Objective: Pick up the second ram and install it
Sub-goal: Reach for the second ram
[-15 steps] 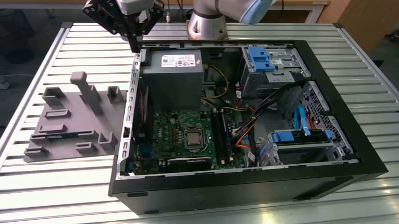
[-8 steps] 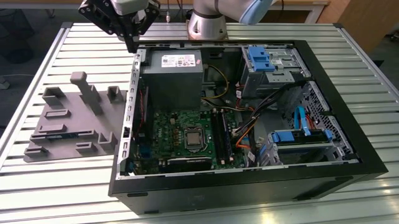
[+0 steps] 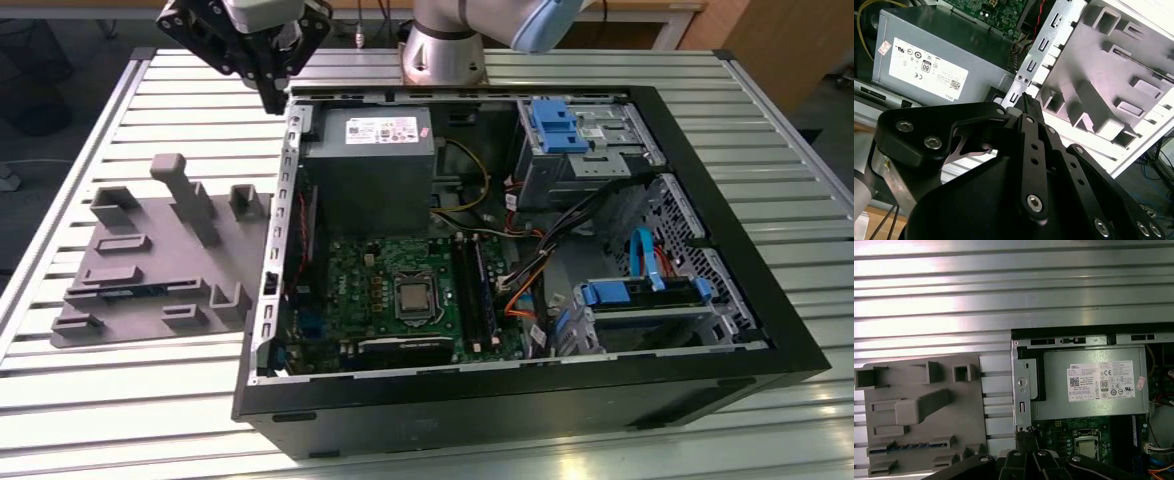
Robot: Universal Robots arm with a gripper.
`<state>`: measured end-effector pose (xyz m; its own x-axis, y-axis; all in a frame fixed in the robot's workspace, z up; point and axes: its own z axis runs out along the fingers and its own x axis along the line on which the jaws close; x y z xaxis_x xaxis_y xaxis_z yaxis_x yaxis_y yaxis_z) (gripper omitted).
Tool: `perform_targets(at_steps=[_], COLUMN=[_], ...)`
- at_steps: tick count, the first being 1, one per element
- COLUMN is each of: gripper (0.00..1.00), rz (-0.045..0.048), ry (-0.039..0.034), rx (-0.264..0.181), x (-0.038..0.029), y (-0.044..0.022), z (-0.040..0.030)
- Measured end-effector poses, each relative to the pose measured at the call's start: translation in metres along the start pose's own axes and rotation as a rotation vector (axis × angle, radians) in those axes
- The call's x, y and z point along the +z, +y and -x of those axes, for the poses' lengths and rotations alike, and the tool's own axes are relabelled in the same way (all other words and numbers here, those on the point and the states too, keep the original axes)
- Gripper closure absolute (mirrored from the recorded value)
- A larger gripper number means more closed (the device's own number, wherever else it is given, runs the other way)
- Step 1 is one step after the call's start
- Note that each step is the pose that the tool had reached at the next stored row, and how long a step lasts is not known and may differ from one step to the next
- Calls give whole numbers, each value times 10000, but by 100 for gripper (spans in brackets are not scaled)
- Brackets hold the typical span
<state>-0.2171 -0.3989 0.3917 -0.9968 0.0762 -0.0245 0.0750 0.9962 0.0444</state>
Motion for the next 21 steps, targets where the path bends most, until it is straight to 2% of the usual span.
perform_targets(at_steps=[21], gripper=[89], rz=[-1], ry=[2], rx=[0], x=[5], y=[-16], z=[-209])
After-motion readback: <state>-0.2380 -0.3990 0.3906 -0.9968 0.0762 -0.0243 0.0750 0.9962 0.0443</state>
